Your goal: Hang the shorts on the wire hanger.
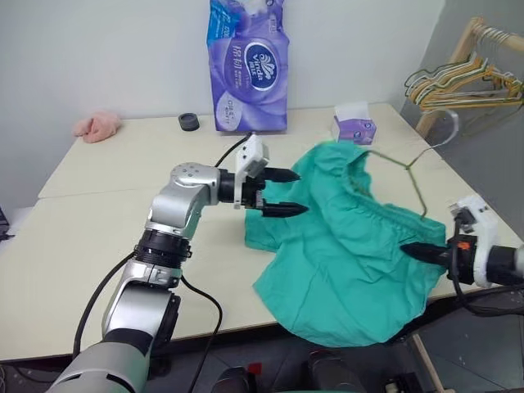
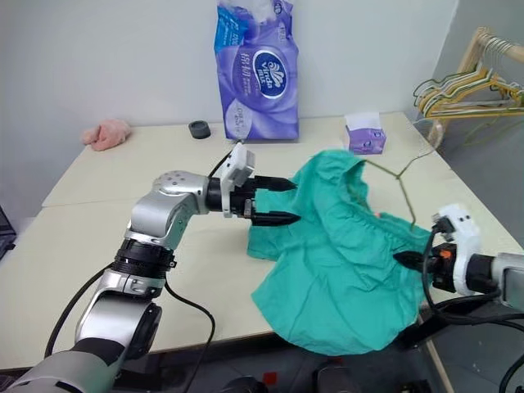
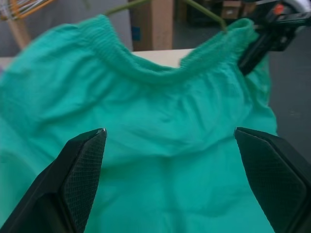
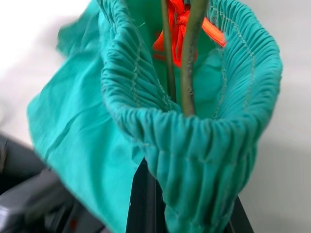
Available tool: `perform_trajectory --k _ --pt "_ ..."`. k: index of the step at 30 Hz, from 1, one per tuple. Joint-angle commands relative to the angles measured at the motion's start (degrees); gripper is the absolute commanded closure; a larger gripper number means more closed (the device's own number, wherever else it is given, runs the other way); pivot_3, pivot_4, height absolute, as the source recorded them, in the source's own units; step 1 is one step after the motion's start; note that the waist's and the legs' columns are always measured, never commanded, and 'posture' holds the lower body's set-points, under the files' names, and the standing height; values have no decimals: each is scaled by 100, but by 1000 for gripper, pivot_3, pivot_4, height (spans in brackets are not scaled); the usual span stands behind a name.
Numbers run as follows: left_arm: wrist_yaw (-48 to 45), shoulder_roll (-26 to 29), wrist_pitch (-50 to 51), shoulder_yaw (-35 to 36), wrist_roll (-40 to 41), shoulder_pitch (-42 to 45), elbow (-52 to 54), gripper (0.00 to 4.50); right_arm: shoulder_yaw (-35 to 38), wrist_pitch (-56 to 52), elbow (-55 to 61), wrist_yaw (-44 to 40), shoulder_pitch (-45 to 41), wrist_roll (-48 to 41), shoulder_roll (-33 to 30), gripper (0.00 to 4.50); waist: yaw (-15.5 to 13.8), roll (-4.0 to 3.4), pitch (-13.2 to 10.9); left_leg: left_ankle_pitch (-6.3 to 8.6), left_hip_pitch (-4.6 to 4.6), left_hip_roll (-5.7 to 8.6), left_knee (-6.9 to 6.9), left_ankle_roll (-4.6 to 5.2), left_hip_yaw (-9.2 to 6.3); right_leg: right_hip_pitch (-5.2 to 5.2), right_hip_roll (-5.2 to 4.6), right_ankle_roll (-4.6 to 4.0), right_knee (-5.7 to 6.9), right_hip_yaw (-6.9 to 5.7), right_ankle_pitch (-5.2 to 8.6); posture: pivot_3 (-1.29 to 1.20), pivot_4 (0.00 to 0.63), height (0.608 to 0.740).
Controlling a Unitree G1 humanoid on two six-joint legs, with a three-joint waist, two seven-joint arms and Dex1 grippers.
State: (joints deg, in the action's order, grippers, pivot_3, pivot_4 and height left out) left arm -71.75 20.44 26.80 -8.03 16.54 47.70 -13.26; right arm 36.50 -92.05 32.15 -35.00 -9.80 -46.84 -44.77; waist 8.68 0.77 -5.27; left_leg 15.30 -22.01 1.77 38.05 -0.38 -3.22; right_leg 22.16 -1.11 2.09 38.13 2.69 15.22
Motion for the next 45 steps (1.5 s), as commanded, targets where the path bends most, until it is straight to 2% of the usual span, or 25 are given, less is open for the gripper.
perform_trajectory --k 1,6,7,9,11,15,20,29,31,34,38,42,45 --pt "423 -364 358 -257 61 236 451 47 1028 -45 -71 1256 66 -1074 5 4500 19 -17 -59 0 0 1 2 0 4 -3 1 1 -1 3 0 -378 145 740" --pt "691 -751 517 -488 50 454 527 47 1865 -45 -347 3177 382 -2957 -221 4500 239 -31 -172 0 -1 8 0 2 22 -4 14 21 -4 23 12 -448 168 740" --pt "807 -934 428 -536 35 547 482 47 2035 155 -364 3810 659 -3578 -325 4500 278 -34 -203 1 -2 9 0 3 25 -4 26 34 -4 27 20 -463 173 740" --pt "1099 -1321 207 -585 -37 750 343 47 2023 1455 -290 5475 1751 -5446 -768 4500 308 -33 -258 5 -10 9 -4 11 37 -3 34 48 -4 43 29 -483 181 740" --pt "1323 -1573 -65 -607 -153 893 238 47 1902 2553 -58 6510 2534 -6465 -1073 4500 411 -20 -308 16 -38 15 0 29 47 0 36 63 -16 50 39 -490 184 740" --pt "1521 -1858 -782 -669 -347 1102 73 47 1895 3651 367 7201 3196 -6616 -1424 4500 768 17 -379 32 -27 23 -1 56 107 3 34 86 -38 114 44 -498 192 740" --pt "1683 -2260 -1332 -696 -402 1383 -87 47 2187 4225 -49 7921 3145 -6616 -1972 4500 1026 20 -429 49 -26 30 -8 85 168 2 28 130 -94 151 28 -496 206 740" --pt "1819 -2560 -1453 -717 -370 1581 -184 47 2263 3694 -2101 8091 2386 -6616 -2778 4500 1041 38 -572 76 -34 47 -5 133 221 6 19 168 -127 238 21 -469 230 740" --pt "1823 -2594 -1489 -736 -373 1590 -181 47 2116 3483 -2986 7854 2182 -6399 -3120 4500 1032 33 -599 82 -35 50 -5 143 237 10 16 179 -131 255 23 -462 234 740" --pt "1810 -2604 -1537 -766 -403 1584 -154 47 1908 3222 -3709 7565 1859 -6227 -3387 4500 1036 37 -630 94 -32 52 -7 163 260 11 13 190 -138 278 25 -454 237 740" --pt "1840 -2675 -1571 -753 -383 1642 -219 47 1237 2832 -4938 6736 1175 -5592 -3760 4500 1026 34 -693 99 -25 53 -7 171 284 13 9 200 -138 287 25 -444 241 740" --pt "1778 -2752 -1619 -786 -352 1686 -241 47 753 2268 -5694 5840 735 -4866 -3869 4500 998 28 -721 102 -21 55 -7 176 303 14 6 213 -138 299 24 -412 253 740" --pt "1742 -2823 -1659 -794 -342 1742 -289 47 740 1867 -5869 5480 594 -4418 -3786 4500 973 22 -729 108 -18 55 -7 183 312 15 5 220 -138 306 28 -406 257 740"
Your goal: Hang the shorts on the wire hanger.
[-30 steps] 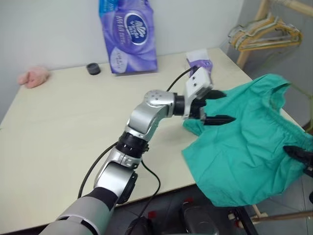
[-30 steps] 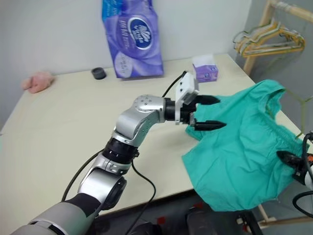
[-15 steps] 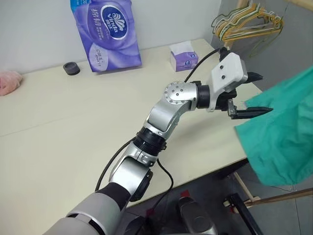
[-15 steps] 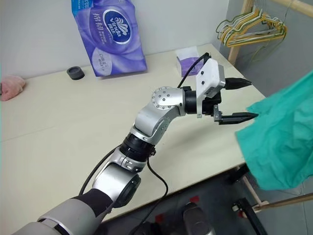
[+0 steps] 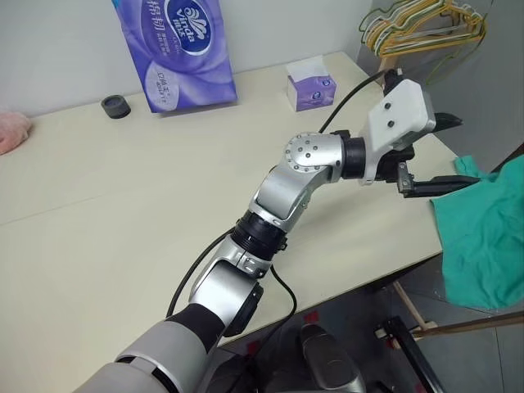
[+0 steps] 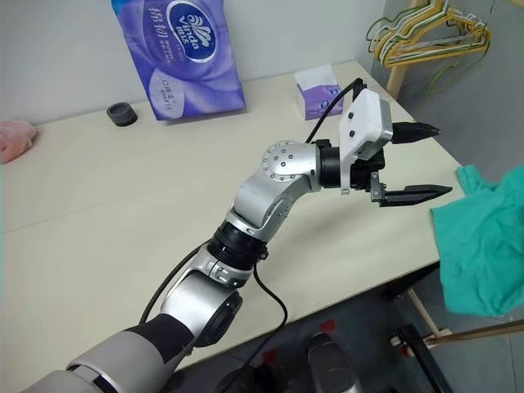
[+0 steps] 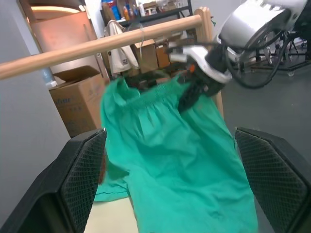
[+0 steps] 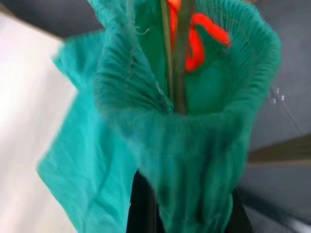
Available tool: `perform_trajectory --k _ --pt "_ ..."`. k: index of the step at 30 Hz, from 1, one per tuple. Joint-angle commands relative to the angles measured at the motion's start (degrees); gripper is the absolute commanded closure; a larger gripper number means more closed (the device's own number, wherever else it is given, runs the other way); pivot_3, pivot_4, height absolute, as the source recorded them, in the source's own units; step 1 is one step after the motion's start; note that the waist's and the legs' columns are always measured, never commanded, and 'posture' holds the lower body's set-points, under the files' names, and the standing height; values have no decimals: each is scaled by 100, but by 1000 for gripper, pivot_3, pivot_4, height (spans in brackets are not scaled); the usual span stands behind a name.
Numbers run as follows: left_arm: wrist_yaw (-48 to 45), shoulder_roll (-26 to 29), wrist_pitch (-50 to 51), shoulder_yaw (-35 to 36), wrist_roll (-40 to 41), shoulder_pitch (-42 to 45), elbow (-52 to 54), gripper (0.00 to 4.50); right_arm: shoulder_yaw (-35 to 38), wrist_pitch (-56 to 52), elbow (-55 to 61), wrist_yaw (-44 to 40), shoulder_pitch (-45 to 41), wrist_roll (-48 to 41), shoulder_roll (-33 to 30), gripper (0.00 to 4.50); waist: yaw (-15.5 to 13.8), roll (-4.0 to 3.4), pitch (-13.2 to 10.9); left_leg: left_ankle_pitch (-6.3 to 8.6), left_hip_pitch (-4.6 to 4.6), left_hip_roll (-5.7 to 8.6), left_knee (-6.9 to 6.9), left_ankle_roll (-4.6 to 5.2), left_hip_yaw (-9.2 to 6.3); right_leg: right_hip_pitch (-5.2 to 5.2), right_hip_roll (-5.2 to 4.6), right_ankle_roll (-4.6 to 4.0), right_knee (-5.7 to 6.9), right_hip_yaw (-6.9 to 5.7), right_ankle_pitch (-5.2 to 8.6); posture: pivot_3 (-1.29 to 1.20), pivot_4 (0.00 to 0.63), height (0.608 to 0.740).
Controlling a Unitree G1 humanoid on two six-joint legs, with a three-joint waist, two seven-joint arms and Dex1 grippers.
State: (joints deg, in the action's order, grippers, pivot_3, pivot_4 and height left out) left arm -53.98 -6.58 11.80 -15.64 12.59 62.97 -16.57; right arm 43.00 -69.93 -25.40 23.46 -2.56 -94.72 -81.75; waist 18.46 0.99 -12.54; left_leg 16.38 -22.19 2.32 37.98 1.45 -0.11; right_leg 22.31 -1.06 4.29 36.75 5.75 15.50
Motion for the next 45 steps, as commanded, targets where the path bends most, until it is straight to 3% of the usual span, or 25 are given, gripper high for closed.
perform_trajectory --k 1,14,19,28,34,37,43,45 --pt "-53 -149 -188 -28 51 249 -3 47 115 -447 -129 -442 -188 505 -47 4500 -20 4 -4 1 4 0 -1 1 4 0 0 1 1 3 1 -406 257 740" --pt "-156 -805 -1135 59 20 1309 -1623 47 741 -1133 364 -594 -748 1956 391 4500 -87 30 -110 4 11 -2 -2 1 10 -1 0 8 0 11 -1 -419 274 740" --pt "-124 -934 -1479 123 67 1625 -2104 0 1160 -1505 731 -518 -1019 2439 559 3120 -83 14 -140 11 4 0 -3 3 15 5 -4 22 -1 16 3 -422 270 740" --pt "-171 -999 -1703 98 118 1733 -2281 0 2049 -2257 2302 301 -1495 2838 1070 25 -85 5 -138 15 -1 1 -2 4 18 11 -6 28 2 21 6 -432 242 740" --pt "-176 -1002 -1761 102 144 1775 -2308 0 2043 -2257 3368 1082 -1871 2932 1219 25 -65 -21 -123 13 -69 5 9 3 31 90 -10 43 23 34 0 -437 231 740" --pt "-189 -991 -1782 90 139 1774 -2306 0 1734 -2257 3846 1446 -2595 2760 1321 25 -59 -32 -118 13 -68 5 8 4 31 92 -10 43 25 35 -1 -439 227 740" --pt "-185 -973 -1833 94 132 1782 -2368 0 648 -2125 4583 928 -3163 3053 1051 25 -44 -65 -98 13 -69 5 9 5 34 93 -10 44 23 38 -2 -431 222 740" --pt "-171 -920 -1805 84 117 1727 -2325 0 228 -2054 4800 757 -3468 2991 1319 25 -25 -73 -94 13 -71 6 9 5 35 94 -11 45 21 39 -3 -424 219 740"
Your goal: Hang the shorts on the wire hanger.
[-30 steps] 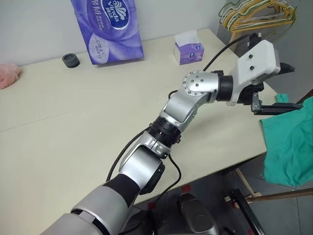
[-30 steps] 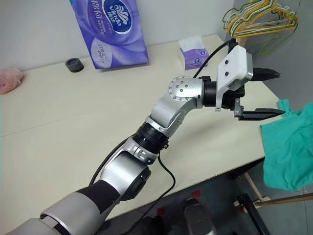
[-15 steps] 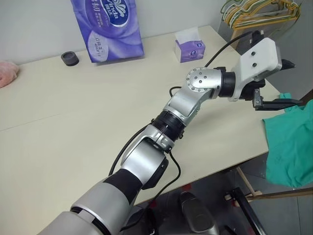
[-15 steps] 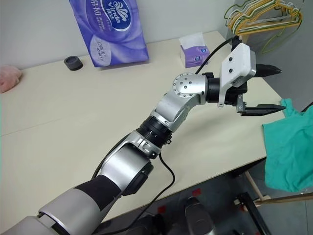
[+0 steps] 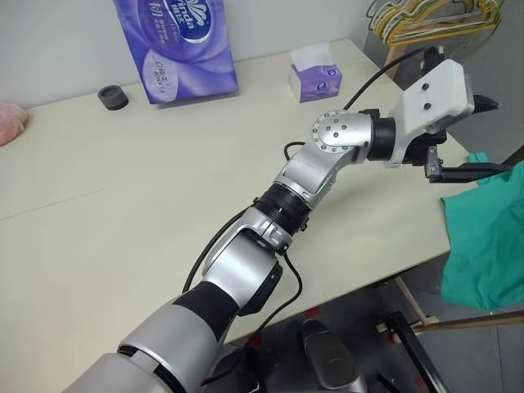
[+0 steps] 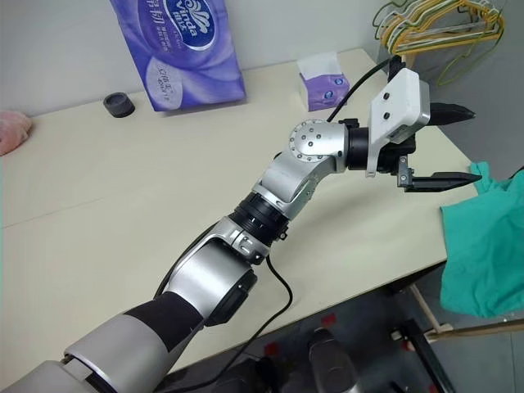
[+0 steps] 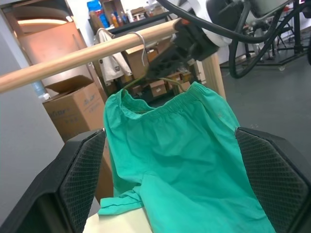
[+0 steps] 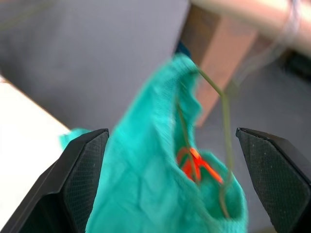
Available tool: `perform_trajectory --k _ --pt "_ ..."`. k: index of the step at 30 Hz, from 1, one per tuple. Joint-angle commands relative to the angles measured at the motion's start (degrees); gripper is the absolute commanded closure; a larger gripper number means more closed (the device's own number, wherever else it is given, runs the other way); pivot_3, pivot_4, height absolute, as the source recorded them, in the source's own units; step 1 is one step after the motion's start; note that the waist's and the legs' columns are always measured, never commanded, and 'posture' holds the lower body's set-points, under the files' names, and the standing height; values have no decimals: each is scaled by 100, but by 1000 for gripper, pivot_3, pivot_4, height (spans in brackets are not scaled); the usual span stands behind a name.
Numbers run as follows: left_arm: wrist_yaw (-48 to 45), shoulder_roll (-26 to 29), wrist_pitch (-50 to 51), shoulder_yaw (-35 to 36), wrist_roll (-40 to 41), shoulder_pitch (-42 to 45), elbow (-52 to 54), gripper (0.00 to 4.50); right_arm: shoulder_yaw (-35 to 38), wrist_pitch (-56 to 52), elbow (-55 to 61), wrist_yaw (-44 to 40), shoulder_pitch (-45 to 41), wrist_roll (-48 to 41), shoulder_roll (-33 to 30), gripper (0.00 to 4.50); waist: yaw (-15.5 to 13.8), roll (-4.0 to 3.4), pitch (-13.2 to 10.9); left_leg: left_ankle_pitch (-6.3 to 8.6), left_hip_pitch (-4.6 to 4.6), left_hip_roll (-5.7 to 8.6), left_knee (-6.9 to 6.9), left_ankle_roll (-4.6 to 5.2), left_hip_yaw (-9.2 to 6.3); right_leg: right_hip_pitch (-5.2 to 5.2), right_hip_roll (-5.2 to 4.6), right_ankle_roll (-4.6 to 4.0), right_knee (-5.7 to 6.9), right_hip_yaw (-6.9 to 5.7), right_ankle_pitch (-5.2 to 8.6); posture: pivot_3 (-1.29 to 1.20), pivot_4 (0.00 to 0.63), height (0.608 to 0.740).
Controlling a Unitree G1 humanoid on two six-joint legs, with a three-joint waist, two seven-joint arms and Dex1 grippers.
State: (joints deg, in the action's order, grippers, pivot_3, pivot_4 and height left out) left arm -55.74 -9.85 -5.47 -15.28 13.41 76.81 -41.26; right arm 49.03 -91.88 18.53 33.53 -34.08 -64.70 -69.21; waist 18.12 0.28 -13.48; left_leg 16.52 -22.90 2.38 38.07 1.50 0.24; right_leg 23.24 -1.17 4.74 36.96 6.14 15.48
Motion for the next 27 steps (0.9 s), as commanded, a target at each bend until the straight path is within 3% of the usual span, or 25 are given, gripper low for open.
perform_trajectory --k 1,5,7,13,17,21,27 --pt "23 -552 -49 44 23 302 170 0 -534 169 523 -380 -356 -12 211 25 13 -2 1 0 0 0 0 0 0 0 0 0 0 0 0 -416 217 740" --pt "18 -121 167 -68 -132 -174 489 0 -836 350 1116 -776 -93 -93 1189 25 -13 1 4 0 -2 -4 2 0 -16 0 1 -12 4 -12 -14 -364 205 740" --pt "18 181 417 -94 -214 -503 787 0 -1253 731 1586 -1245 366 187 1259 25 -69 -31 21 0 -2 -1 3 0 -15 5 -1 -17 16 -11 -22 -342 197 740" --pt "520 1455 1651 24 -635 -2020 2309 0 -2565 2667 2115 -2311 1225 1479 1903 25 -98 -49 46 -4 9 -9 15 -5 -33 13 -11 -26 50 -25 -29 -245 162 740" --pt "1301 2025 2271 224 -986 -2991 3099 0 -3405 3868 1969 -2965 1412 2470 2148 25 -364 -49 47 -11 -8 -7 89 -17 -55 39 -20 -31 120 -41 -32 -207 147 740" --pt "2821 2226 2697 906 -1422 -3900 3626 0 -4180 4888 1548 -3529 1316 3017 2914 25 -614 20 116 -24 -3 -8 98 -35 -72 30 -21 -41 117 -52 -64 -151 132 740" --pt "4386 1807 3064 1762 -1473 -4734 4144 0 -5160 5967 719 -4149 1316 4036 3636 25 -1022 75 195 -48 -6 -10 99 -60 -111 29 -22 -68 124 -75 -85 -77 115 740"
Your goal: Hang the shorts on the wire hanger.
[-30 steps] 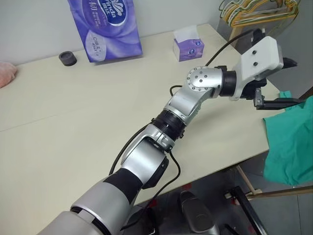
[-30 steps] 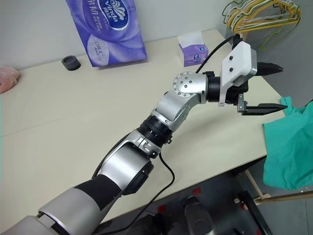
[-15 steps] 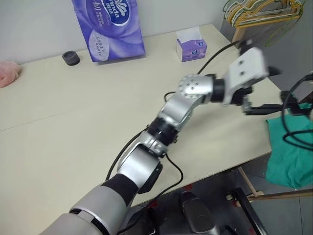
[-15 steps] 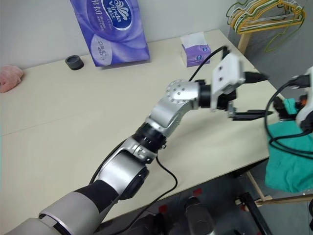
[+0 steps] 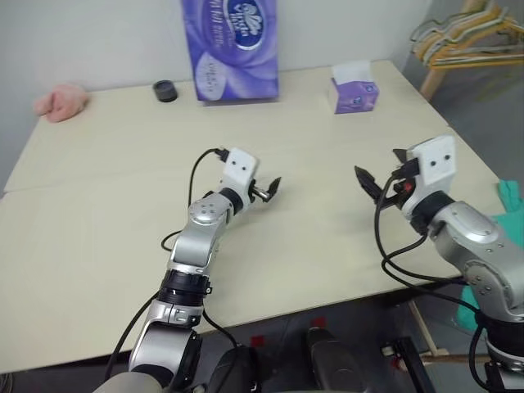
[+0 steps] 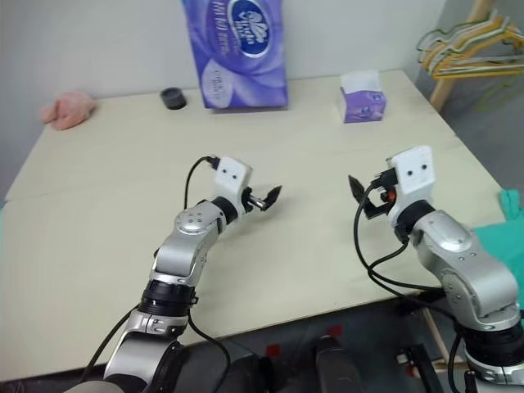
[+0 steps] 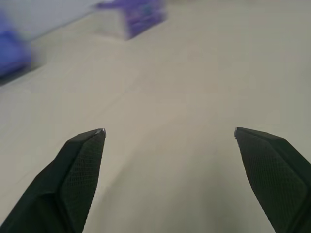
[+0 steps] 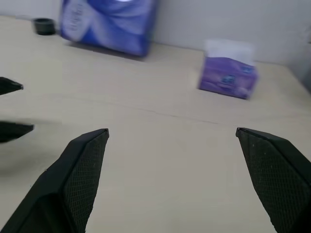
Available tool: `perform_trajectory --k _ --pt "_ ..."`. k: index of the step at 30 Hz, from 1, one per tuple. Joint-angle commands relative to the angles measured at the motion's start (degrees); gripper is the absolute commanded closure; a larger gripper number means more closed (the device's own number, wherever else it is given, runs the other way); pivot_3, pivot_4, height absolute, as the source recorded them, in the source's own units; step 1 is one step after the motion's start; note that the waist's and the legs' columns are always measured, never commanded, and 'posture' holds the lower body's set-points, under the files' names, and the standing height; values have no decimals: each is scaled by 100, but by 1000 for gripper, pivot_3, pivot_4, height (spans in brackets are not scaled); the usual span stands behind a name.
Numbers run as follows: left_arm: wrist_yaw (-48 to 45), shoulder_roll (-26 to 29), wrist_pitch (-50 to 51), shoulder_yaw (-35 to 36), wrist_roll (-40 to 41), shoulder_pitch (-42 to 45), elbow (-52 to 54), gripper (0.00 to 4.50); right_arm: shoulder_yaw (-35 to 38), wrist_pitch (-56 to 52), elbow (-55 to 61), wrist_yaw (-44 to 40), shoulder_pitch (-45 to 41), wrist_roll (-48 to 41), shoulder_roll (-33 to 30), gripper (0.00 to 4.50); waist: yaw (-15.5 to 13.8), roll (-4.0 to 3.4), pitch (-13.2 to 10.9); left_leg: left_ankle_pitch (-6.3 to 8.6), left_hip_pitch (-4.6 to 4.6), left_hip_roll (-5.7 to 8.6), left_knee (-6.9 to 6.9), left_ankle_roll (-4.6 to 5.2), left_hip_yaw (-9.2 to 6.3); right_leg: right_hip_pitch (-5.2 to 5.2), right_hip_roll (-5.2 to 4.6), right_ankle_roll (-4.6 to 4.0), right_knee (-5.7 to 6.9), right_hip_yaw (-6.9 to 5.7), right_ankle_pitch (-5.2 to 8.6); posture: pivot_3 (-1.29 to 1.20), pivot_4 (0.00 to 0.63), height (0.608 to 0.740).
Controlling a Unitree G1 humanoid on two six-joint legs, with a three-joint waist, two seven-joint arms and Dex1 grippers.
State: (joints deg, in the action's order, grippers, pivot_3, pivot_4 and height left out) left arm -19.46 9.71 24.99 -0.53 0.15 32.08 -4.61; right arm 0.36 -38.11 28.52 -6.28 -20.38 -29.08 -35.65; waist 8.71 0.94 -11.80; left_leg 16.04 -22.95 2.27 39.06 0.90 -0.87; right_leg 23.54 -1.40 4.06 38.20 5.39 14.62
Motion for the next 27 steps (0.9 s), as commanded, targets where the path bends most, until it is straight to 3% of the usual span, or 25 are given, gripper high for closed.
perform_trajectory --k 1,6,13,27 --pt "1044 -178 -87 389 -268 -486 610 0 -475 806 -530 -199 -48 682 456 25 -126 25 62 0 0 -2 0 -2 -4 0 0 0 0 -5 0 -63 113 740" --pt "1636 -327 -143 753 -198 -1009 898 0 -693 1515 -1357 -334 -47 1242 1185 25 -463 45 138 -3 -1 -1 -9 -12 -6 6 -6 -14 -8 -14 -8 5 101 740" --pt "1513 -281 -297 878 153 -1357 958 0 -643 2119 -2118 -468 -11 1616 1833 25 -832 73 275 -17 3 -2 -8 -29 -18 2 -1 -43 -8 -47 -26 80 92 740" --pt "1205 -18 -508 840 452 -1229 743 0 -393 2488 -2705 -774 -98 1822 2160 25 -989 73 317 -67 8 -15 -13 -61 -91 -22 13 -88 -3 -131 -51 151 106 740"
